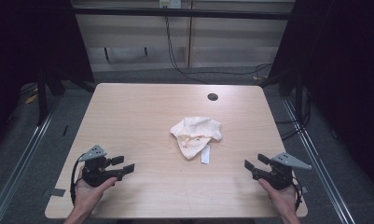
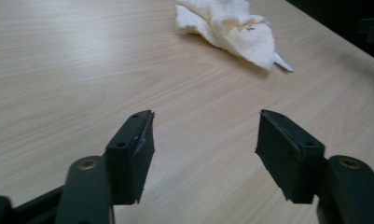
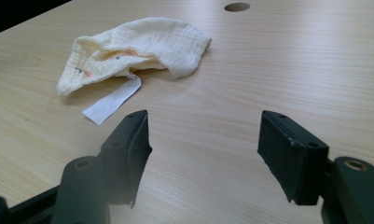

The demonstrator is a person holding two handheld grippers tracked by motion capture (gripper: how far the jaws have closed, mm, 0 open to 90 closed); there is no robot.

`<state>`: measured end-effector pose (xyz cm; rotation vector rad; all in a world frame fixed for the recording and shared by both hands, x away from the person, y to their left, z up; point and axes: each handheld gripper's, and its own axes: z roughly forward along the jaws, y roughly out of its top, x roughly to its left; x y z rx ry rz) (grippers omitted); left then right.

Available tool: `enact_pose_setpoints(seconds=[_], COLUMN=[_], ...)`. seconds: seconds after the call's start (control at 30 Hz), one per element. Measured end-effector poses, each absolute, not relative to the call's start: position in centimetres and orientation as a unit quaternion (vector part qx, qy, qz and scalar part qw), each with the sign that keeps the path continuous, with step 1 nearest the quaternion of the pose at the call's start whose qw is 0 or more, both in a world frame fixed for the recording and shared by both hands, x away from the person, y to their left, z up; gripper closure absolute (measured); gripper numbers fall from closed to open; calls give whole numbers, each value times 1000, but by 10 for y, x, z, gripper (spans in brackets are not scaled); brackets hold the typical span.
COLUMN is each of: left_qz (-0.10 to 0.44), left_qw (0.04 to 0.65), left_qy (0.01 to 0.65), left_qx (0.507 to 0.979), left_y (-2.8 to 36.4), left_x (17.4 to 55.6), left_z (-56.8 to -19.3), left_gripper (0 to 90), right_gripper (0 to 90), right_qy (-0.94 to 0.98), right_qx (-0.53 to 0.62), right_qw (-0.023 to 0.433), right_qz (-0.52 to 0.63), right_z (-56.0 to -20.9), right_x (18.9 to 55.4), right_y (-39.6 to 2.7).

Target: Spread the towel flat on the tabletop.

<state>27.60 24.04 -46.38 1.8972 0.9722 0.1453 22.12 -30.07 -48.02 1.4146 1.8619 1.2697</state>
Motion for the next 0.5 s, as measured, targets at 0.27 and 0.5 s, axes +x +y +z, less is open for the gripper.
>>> enact_pose_setpoints(seconds=[0.27,0.5], left_qz=[57,67], left_qw=[463,463], left_qy=[401,397], left_qx=[789,789], left_y=[237,244], left_x=[281,276], left_z=[-468,-466], left_gripper=[355,338], right_gripper=[272,228], right_qy=[694,726], right_qx=[519,505], right_qw=[218,159], right_qz=[449,438], right_z=[-480,-485], right_x=[222,228], right_y=[-298,-290])
